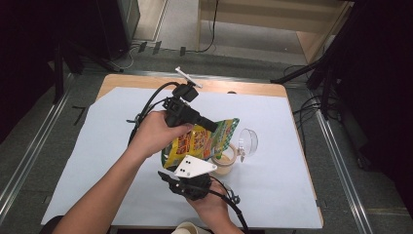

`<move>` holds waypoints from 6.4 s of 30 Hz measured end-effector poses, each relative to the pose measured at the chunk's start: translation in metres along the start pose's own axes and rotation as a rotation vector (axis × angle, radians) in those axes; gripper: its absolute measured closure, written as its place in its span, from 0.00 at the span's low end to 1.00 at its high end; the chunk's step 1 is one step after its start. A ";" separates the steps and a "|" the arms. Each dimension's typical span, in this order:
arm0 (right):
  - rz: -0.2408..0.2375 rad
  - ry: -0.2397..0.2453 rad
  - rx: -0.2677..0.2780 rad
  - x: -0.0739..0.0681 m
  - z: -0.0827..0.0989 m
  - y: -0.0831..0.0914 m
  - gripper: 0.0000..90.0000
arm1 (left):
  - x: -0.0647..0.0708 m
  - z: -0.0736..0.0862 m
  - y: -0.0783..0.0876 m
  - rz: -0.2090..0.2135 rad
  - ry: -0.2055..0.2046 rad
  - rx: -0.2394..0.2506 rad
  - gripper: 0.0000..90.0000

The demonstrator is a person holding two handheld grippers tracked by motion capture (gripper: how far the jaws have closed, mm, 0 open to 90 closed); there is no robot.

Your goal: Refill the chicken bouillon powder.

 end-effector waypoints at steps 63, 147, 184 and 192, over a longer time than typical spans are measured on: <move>0.050 -0.013 0.010 0.013 0.002 0.003 0.79 | -0.004 -0.006 0.001 -0.007 0.010 0.050 0.91; 0.049 -0.032 0.019 0.013 0.001 0.004 0.80 | -0.002 -0.008 -0.001 -0.014 0.010 0.029 0.91; 0.031 -0.029 0.019 0.011 0.002 0.002 0.77 | 0.004 -0.006 -0.001 -0.021 -0.011 0.011 0.91; 0.010 -0.018 -0.009 0.007 0.004 -0.005 0.71 | 0.001 0.003 0.003 -0.013 -0.023 -0.001 0.90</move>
Point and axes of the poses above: each handheld gripper's, and its own axes: y roughly backward along the jaws, z roughly out of its underside, x roughly to its right, the point moved 2 cm from there along -y, roughly forward along the jaws, and after that the axes turned 14 degrees about -x, right-handed, at the moved point
